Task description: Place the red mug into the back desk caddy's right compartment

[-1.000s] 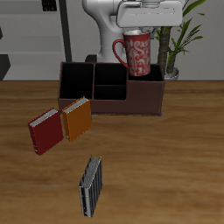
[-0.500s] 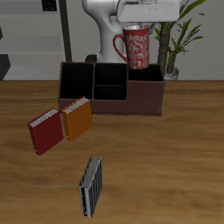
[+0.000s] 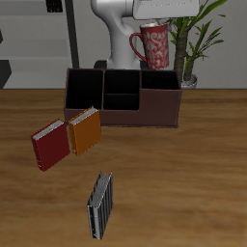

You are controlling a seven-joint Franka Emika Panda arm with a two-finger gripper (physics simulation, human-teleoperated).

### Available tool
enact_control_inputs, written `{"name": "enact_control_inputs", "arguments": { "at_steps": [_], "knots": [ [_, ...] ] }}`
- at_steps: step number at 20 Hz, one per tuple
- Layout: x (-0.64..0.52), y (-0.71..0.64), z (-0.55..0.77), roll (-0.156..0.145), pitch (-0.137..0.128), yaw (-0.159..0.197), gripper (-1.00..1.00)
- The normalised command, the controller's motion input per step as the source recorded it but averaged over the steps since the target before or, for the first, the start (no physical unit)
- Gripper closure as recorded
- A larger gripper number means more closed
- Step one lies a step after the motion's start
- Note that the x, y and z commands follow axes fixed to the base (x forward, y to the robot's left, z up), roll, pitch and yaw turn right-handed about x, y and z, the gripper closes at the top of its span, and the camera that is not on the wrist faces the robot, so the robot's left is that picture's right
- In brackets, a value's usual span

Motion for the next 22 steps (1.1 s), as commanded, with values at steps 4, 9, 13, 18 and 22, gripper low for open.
{"name": "enact_control_inputs", "arguments": {
  "at_steps": [4, 9, 13, 18, 22],
  "knots": [
    [-0.23, -0.05, -0.01, 0.011, 0.002, 0.000, 1.00],
    [-0.10, -0.15, -0.02, -0.032, -0.009, -0.013, 1.00],
    [-0.09, -0.06, -0.08, -0.001, 0.017, -0.034, 1.00],
    [-0.11, 0.12, -0.23, 0.025, 0.047, -0.021, 1.00],
    [-0.09, 0.10, -0.18, 0.029, 0.048, -0.027, 1.00]
  ]
}}
